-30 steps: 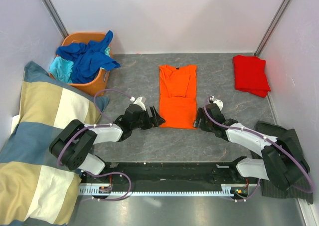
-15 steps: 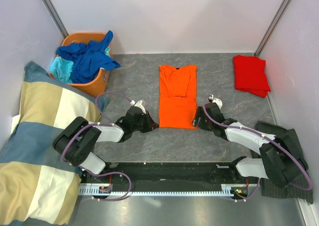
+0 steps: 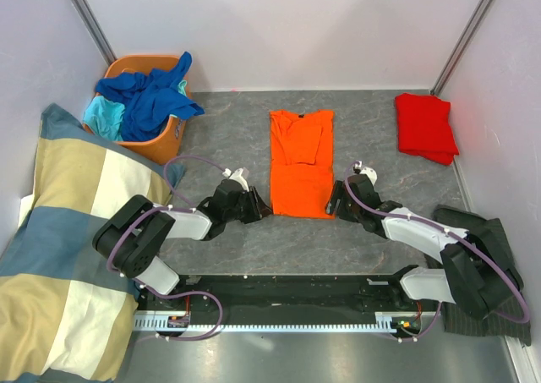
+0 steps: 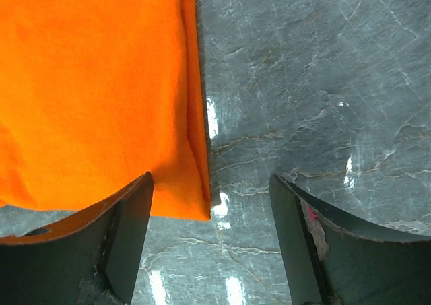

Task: Fold and stack the t-shirts
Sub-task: Grab one side of the 2/3 rectangular tshirt with both arms

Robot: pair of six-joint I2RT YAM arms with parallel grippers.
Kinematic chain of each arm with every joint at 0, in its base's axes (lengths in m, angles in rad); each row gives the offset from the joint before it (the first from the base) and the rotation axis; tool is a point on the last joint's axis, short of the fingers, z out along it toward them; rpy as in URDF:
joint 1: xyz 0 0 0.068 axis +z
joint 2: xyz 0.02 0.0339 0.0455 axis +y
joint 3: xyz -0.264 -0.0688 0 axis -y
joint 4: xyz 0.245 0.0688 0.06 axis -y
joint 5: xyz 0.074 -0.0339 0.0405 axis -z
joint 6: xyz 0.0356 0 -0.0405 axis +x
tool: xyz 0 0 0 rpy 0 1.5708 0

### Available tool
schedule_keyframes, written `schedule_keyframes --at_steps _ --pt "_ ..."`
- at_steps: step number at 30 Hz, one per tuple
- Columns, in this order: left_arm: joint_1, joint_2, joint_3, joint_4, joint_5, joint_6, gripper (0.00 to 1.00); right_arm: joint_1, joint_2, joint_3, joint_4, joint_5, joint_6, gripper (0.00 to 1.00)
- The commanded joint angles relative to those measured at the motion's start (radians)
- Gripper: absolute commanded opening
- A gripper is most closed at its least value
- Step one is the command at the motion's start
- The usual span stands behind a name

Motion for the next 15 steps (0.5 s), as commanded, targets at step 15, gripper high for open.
schedule_keyframes --at_steps 15 --pt "0.001 -0.081 -0.014 -0.087 -0.076 0.018 0.37 0.000 -0.013 -0.019 -0.023 -0.032 0.018 0.78"
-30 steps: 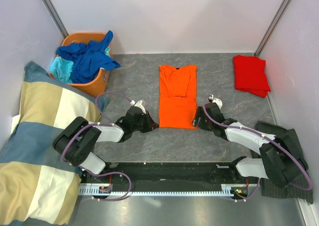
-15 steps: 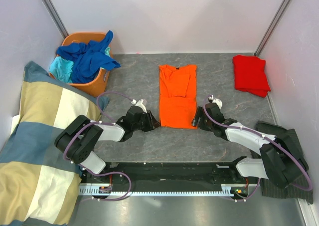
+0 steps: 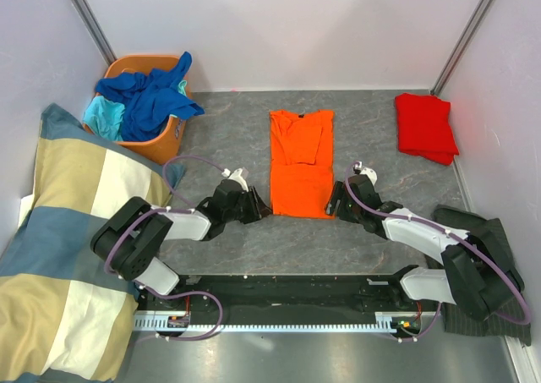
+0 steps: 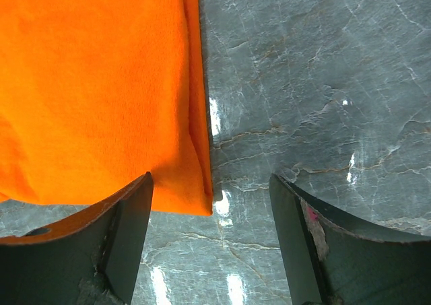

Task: Fold and stack the t-shirts
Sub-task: Grab one side of the 2/3 rectangular tshirt with both arms

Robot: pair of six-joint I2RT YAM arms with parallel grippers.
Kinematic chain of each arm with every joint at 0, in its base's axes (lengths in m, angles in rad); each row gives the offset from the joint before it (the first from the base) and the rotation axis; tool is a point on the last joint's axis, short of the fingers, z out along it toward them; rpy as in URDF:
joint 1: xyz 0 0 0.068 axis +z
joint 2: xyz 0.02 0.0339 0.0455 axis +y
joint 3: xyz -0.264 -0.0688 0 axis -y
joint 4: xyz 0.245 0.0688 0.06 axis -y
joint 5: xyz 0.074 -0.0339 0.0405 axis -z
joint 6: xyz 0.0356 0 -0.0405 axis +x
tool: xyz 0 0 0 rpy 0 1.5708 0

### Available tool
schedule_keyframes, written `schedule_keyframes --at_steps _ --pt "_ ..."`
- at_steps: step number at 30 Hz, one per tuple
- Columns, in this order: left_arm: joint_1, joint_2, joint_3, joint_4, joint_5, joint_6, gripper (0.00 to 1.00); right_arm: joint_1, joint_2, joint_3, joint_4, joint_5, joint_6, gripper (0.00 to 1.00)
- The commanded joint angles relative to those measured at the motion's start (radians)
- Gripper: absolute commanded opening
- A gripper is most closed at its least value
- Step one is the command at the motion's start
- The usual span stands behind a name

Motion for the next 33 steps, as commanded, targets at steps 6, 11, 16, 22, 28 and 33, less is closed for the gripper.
schedule_keyframes --at_steps 6,11,16,22,28,33 --pt "0.012 -0.182 -0.028 -0.191 -0.147 0.038 0.39 0.000 0.006 -0.013 -0.012 -0.020 0.016 0.77" --pt "0.015 -0.273 -0.040 -0.213 -0.158 0.042 0.39 0.000 0.019 -0.010 -0.004 -0.026 0.014 0.78" --pt "0.013 -0.252 -0.027 -0.167 -0.112 0.044 0.40 0.000 0.020 -0.012 -0.001 -0.031 0.013 0.78" --pt "0.012 -0.163 -0.013 -0.089 -0.059 0.039 0.48 0.000 0.007 -0.019 -0.009 -0.026 0.013 0.78" --pt "0.004 -0.104 0.009 -0.046 -0.033 0.041 0.55 0.000 0.003 -0.022 -0.012 -0.026 0.011 0.78" --pt "-0.005 -0.084 0.016 -0.010 -0.022 0.038 0.55 0.000 0.010 -0.019 -0.013 -0.026 0.008 0.78"
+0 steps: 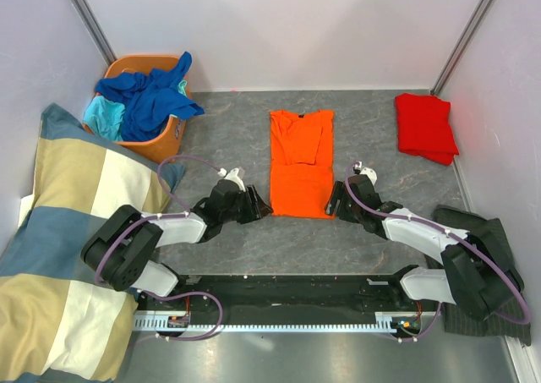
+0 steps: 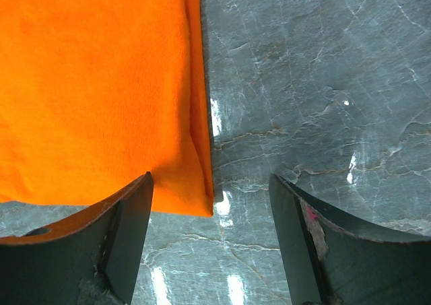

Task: Fold and stack the t-shirts
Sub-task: Grab one side of the 2/3 rectangular tshirt with both arms

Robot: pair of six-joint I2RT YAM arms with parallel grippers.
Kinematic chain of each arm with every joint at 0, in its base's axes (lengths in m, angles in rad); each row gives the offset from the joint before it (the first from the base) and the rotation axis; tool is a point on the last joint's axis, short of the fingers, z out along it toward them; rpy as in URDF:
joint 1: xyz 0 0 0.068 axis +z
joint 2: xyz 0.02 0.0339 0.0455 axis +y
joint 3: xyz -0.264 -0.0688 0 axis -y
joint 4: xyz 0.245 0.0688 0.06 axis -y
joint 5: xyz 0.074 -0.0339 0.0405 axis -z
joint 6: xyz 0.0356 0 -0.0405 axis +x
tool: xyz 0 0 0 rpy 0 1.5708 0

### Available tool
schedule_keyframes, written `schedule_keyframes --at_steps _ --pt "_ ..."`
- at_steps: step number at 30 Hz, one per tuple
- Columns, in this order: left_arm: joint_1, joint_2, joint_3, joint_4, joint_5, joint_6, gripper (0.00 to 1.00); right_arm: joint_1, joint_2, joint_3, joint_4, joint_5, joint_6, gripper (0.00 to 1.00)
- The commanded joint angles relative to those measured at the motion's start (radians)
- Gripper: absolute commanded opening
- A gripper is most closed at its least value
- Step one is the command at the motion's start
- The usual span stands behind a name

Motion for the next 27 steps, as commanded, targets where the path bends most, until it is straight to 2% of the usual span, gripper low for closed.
schedule_keyframes --at_steps 1,8,20,23,27 --pt "-0.008 0.010 0.030 0.084 0.018 0.027 0.55 0.000 0.007 -0.016 -0.019 -0.025 0.009 0.78" --pt "-0.010 0.035 0.027 0.128 0.033 0.027 0.55 0.000 0.024 -0.013 -0.018 -0.026 0.005 0.78" --pt "-0.022 0.153 0.047 0.217 0.053 0.004 0.48 0.000 0.027 -0.017 -0.016 -0.026 0.002 0.77" --pt "-0.022 0.183 0.050 0.240 0.062 -0.002 0.41 0.000 0.025 -0.021 -0.018 -0.025 0.004 0.77" --pt "-0.023 0.207 0.045 0.257 0.071 -0.011 0.24 0.000 0.022 -0.022 -0.022 -0.023 0.004 0.78"
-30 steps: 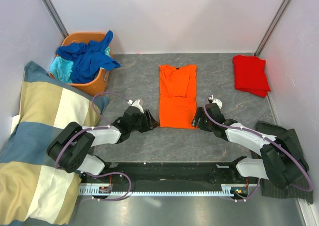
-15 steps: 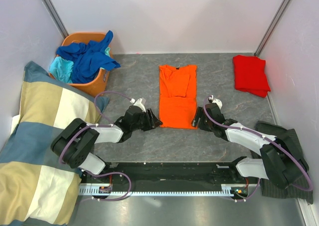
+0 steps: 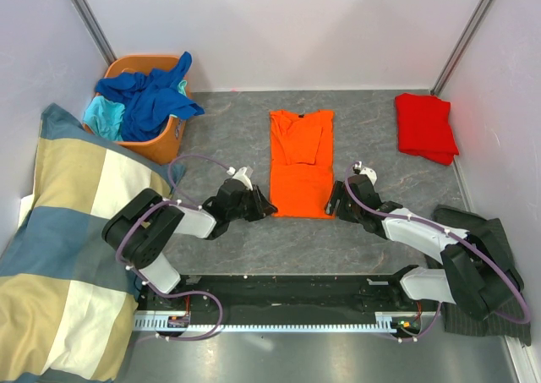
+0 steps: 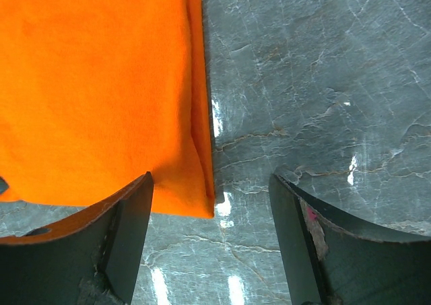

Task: Fold and stack the t-shirts
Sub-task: Grab one side of the 2/3 rectangular tshirt with both arms

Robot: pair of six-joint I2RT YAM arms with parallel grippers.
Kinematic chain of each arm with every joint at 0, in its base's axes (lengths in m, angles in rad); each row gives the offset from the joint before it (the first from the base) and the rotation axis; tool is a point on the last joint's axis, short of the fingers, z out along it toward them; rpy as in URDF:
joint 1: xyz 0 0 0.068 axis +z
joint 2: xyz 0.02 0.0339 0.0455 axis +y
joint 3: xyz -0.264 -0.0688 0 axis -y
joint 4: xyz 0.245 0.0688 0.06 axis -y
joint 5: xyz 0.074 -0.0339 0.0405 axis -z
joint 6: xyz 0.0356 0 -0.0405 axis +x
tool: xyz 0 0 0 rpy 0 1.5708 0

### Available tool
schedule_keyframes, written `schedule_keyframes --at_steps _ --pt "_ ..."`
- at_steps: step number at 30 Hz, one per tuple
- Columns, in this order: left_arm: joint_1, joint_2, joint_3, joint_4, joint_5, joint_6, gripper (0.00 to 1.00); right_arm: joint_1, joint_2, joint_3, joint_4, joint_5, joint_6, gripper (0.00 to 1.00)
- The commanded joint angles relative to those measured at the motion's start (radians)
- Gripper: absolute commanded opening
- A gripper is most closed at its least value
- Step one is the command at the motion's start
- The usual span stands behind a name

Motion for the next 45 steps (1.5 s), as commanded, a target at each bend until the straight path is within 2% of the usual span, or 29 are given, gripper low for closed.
schedule_keyframes --at_steps 1,3,8,14,27,34,36,40,45 --pt "-0.007 0.034 0.012 0.054 0.014 -0.006 0.19 0.000 0.018 -0.024 -0.029 -0.023 0.004 0.78" --pt "-0.007 0.039 0.010 0.056 0.013 -0.006 0.02 0.000 0.017 -0.022 -0.032 -0.026 0.004 0.77" --pt "-0.007 0.044 0.005 0.057 0.013 -0.010 0.02 0.000 -0.008 -0.031 -0.041 -0.040 0.012 0.77" --pt "-0.007 0.056 0.007 0.057 0.016 -0.014 0.02 0.000 0.006 -0.048 -0.006 -0.078 0.037 0.56" --pt "-0.007 0.051 -0.010 0.064 0.013 -0.017 0.02 0.000 0.072 -0.057 0.065 -0.117 0.046 0.50" --pt "-0.007 0.051 -0.015 0.064 0.011 -0.017 0.02 0.000 0.078 -0.062 0.071 -0.123 0.047 0.30" --pt "-0.007 0.051 -0.016 0.064 0.013 -0.017 0.02 0.000 0.075 -0.062 0.065 -0.117 0.047 0.30" --pt "-0.007 0.054 -0.018 0.062 0.011 -0.016 0.02 0.002 0.061 -0.064 0.048 -0.108 0.046 0.41" --pt "-0.007 0.054 -0.018 0.064 0.011 -0.019 0.02 0.000 0.041 -0.065 0.028 -0.104 0.043 0.42"
